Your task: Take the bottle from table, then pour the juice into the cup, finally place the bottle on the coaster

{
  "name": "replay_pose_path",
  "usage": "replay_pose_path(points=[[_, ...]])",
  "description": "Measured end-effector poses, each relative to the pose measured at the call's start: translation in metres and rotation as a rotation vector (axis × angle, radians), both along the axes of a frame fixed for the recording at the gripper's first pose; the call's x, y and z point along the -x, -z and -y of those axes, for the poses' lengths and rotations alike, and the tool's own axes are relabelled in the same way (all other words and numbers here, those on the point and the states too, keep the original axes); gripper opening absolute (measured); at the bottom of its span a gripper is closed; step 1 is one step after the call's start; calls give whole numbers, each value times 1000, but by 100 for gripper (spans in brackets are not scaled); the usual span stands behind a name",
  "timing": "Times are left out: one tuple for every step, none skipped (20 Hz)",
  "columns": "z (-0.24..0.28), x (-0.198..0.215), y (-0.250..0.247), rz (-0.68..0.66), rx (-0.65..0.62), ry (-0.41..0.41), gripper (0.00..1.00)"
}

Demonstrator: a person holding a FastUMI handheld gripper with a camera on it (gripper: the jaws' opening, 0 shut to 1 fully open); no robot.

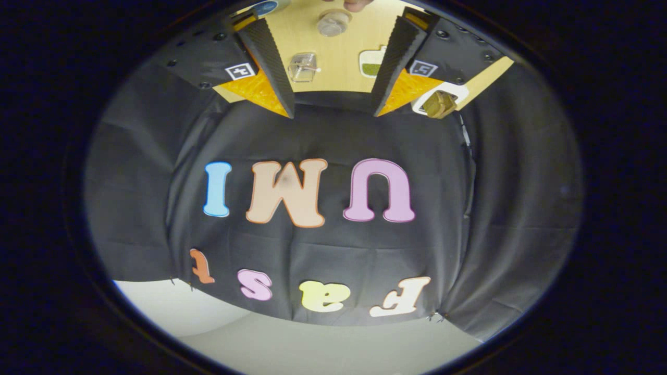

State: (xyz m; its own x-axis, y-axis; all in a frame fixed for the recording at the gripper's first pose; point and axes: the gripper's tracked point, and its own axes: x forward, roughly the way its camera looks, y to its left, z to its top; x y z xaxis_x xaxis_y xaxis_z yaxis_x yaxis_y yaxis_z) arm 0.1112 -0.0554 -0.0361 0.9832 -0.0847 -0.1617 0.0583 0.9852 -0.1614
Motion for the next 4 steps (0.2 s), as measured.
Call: replay_pose_path(points=[[-9, -1, -6, -2, -2, -17, 91], [-15, -1, -11, -6, -3, -34, 91], [-23, -2, -15, -14, -4, -52, 91], [-29, -3, -19, -20, -6, -70, 91]])
